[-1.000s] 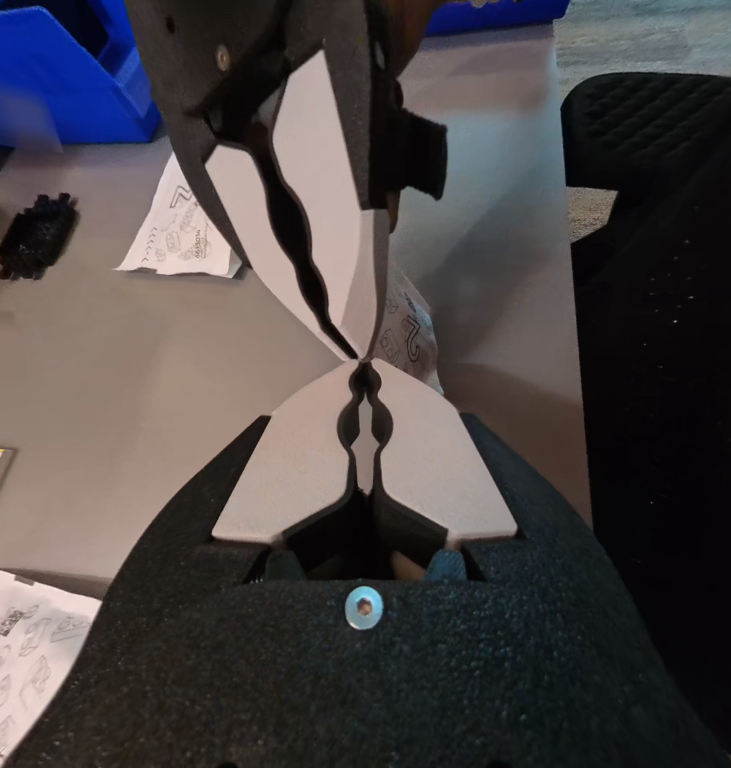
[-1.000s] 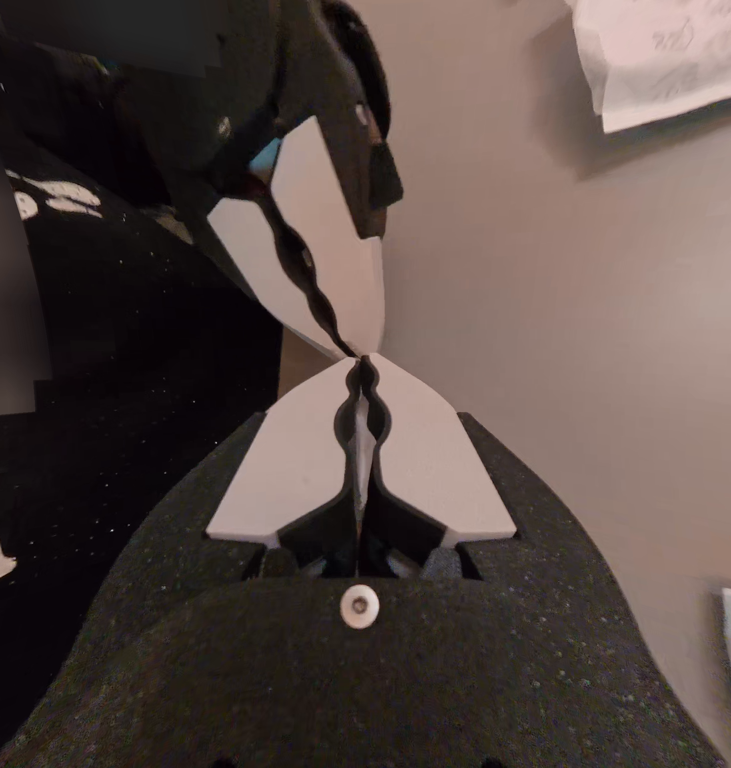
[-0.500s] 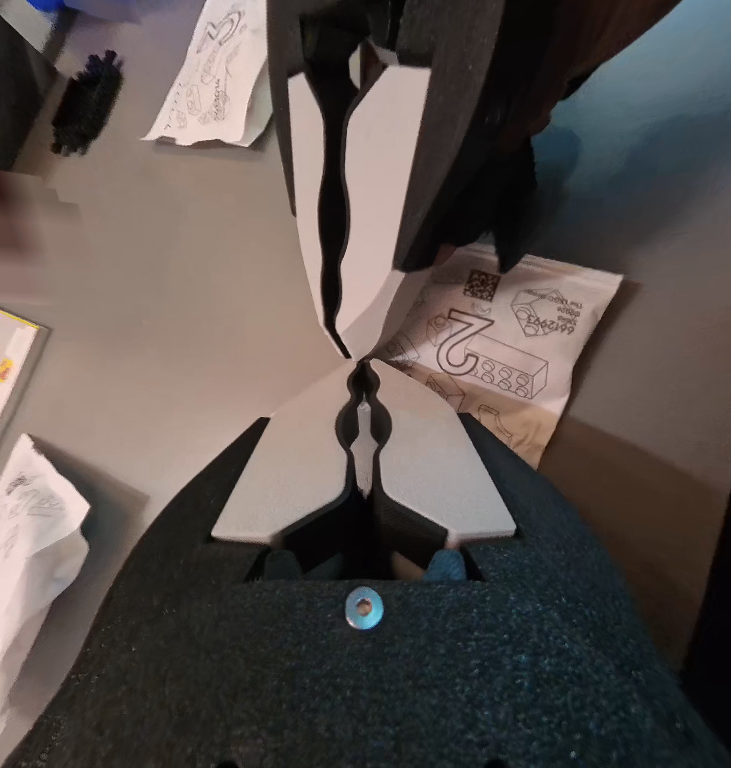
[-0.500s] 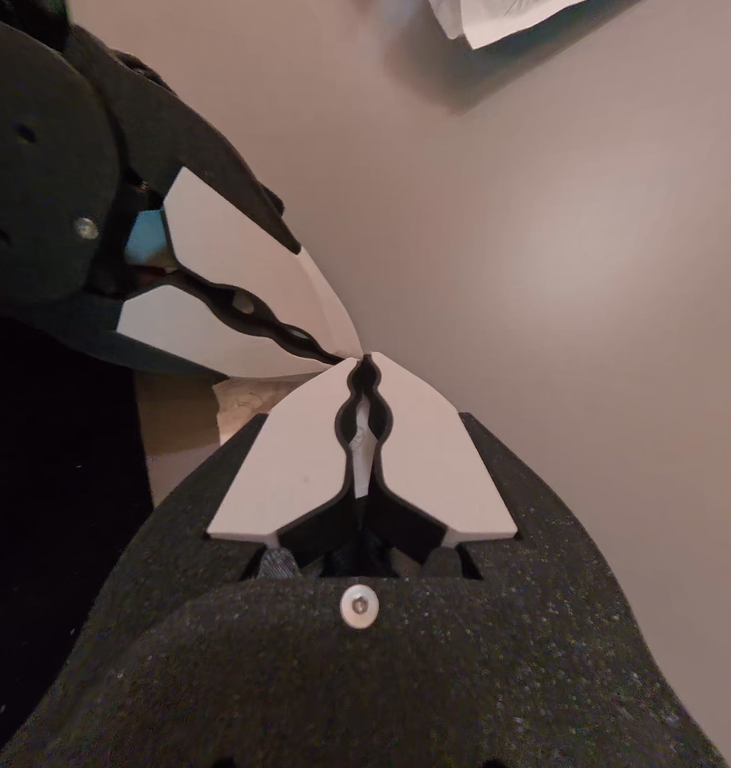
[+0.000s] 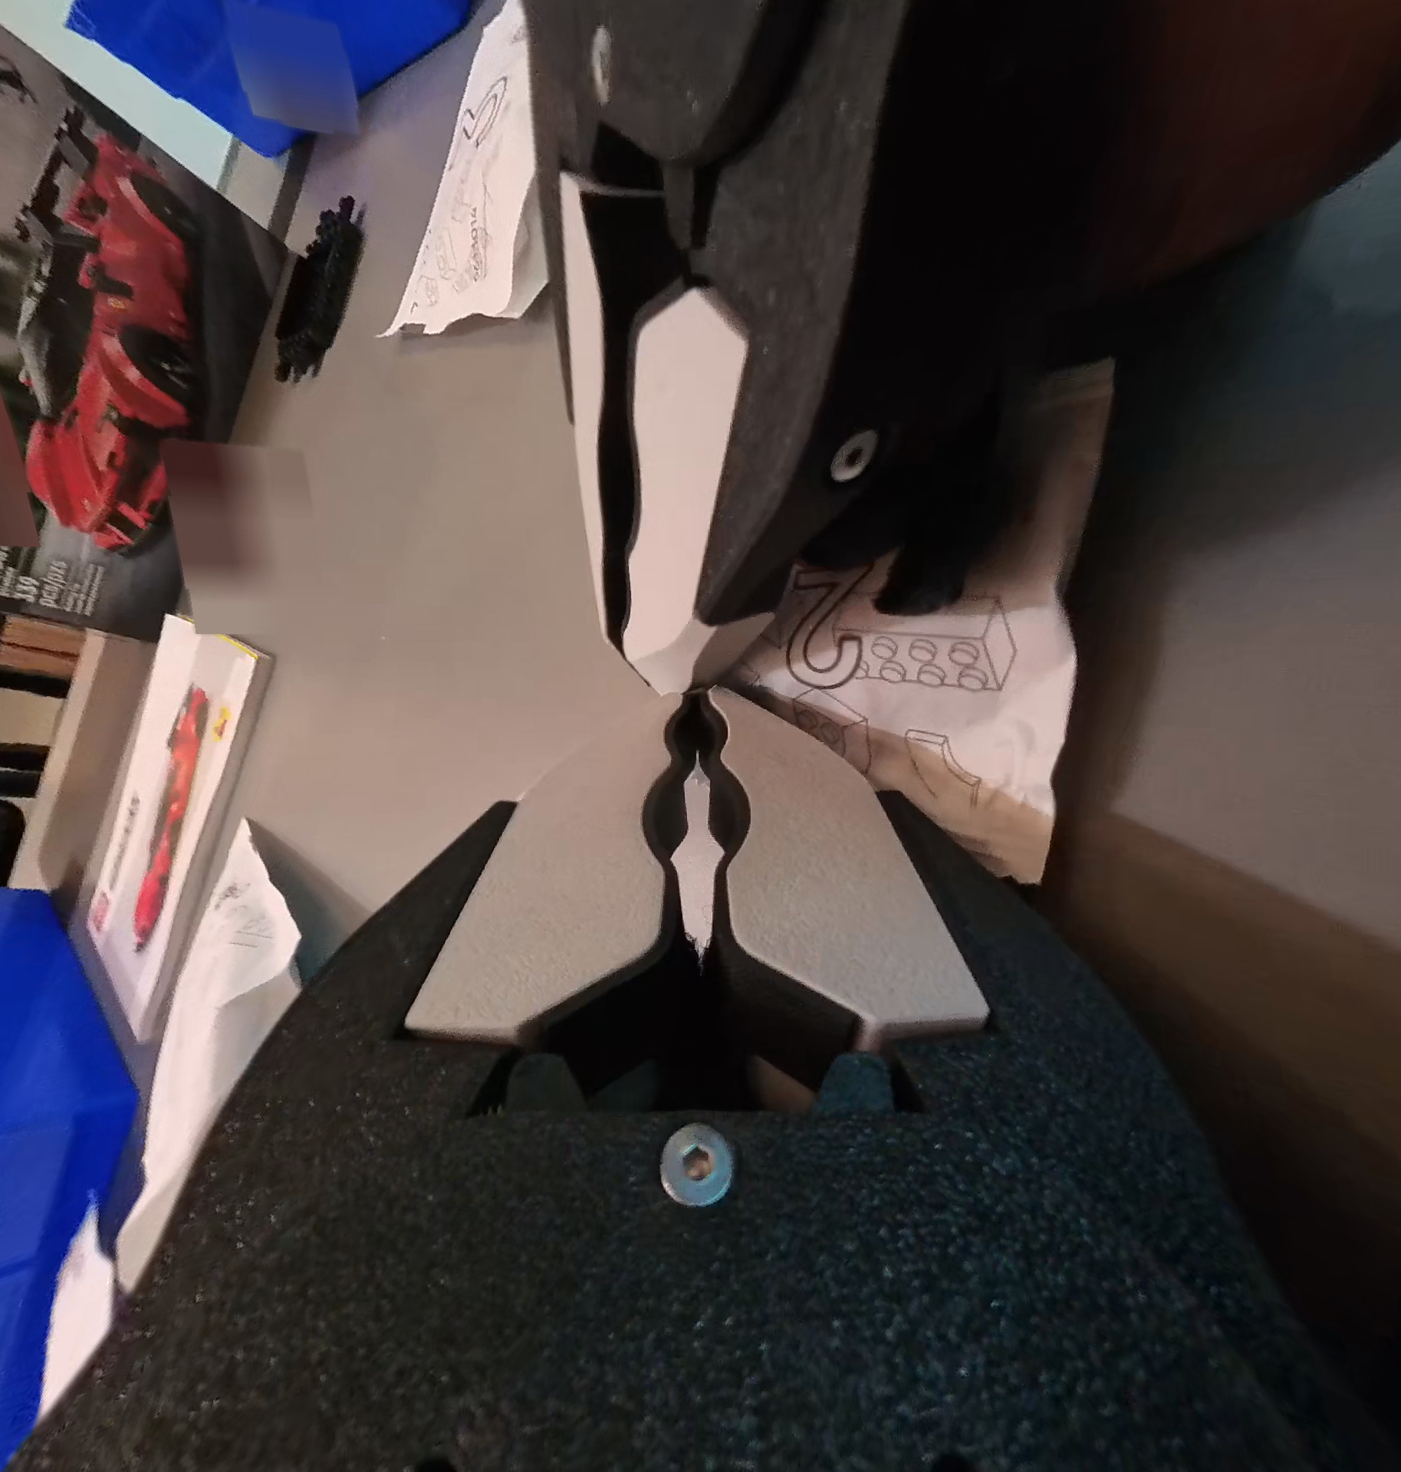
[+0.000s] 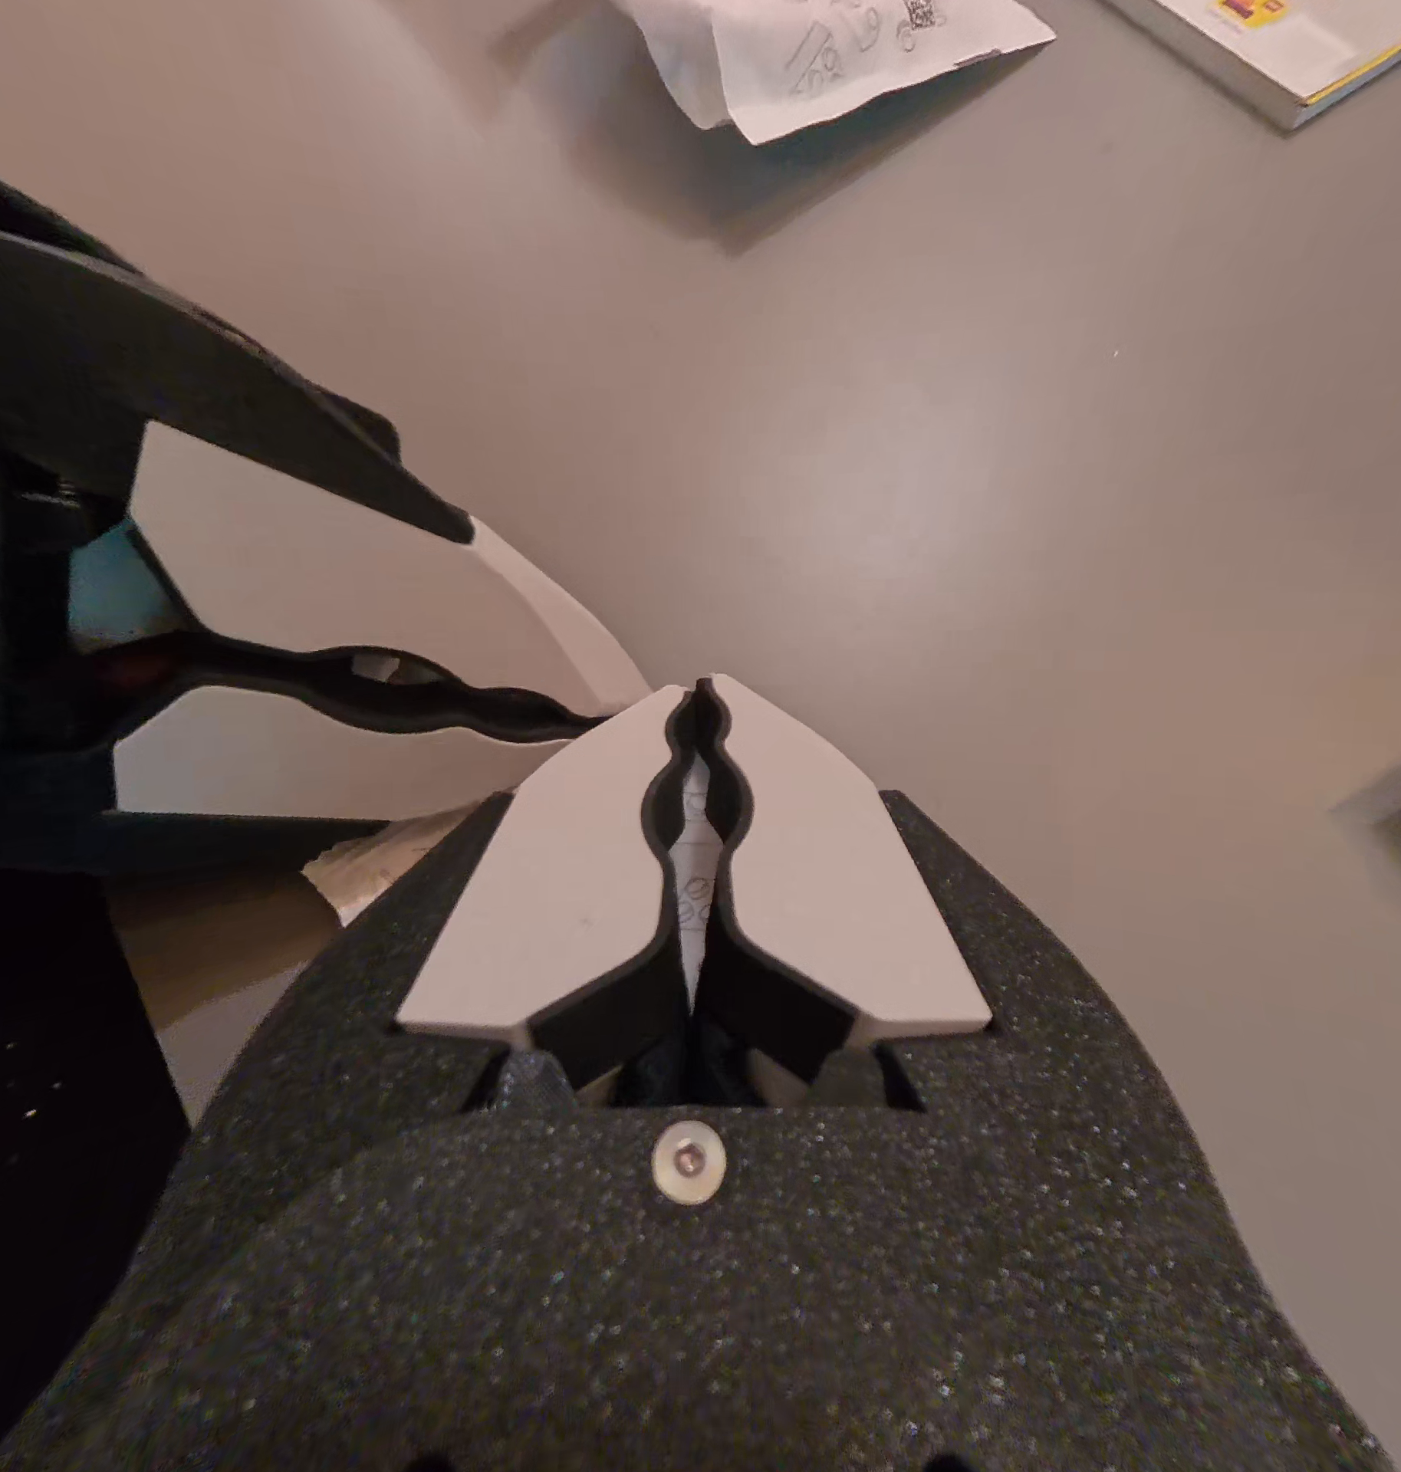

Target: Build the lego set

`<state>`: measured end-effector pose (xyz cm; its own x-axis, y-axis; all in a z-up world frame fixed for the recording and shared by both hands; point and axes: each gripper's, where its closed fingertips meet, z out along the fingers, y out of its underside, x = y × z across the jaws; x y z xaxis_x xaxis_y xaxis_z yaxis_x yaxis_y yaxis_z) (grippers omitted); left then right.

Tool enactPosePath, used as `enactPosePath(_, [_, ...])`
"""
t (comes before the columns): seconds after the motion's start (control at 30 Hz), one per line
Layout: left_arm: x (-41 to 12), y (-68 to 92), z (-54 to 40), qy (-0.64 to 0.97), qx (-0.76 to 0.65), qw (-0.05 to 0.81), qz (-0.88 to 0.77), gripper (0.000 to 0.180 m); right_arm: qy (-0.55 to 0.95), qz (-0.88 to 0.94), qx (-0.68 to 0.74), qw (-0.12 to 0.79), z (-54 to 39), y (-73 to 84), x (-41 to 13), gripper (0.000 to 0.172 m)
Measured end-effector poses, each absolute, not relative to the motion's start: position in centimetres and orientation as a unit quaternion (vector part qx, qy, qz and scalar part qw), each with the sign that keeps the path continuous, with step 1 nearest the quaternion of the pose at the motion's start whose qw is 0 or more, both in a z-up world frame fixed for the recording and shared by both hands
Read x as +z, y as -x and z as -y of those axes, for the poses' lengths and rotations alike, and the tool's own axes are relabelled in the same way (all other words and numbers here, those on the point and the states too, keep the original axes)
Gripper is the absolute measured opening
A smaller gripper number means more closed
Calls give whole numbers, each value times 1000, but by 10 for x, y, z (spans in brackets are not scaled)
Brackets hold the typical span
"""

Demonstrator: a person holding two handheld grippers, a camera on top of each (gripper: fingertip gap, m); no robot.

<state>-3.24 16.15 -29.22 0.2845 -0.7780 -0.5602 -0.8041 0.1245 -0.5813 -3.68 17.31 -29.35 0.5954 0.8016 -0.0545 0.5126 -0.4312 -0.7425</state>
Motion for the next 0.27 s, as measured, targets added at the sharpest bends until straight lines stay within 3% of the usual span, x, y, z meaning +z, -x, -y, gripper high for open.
enactPosePath(0.27, [-291,23,-146,631,10,455,-628,0,817,419,152,366,-183,33,-296,0])
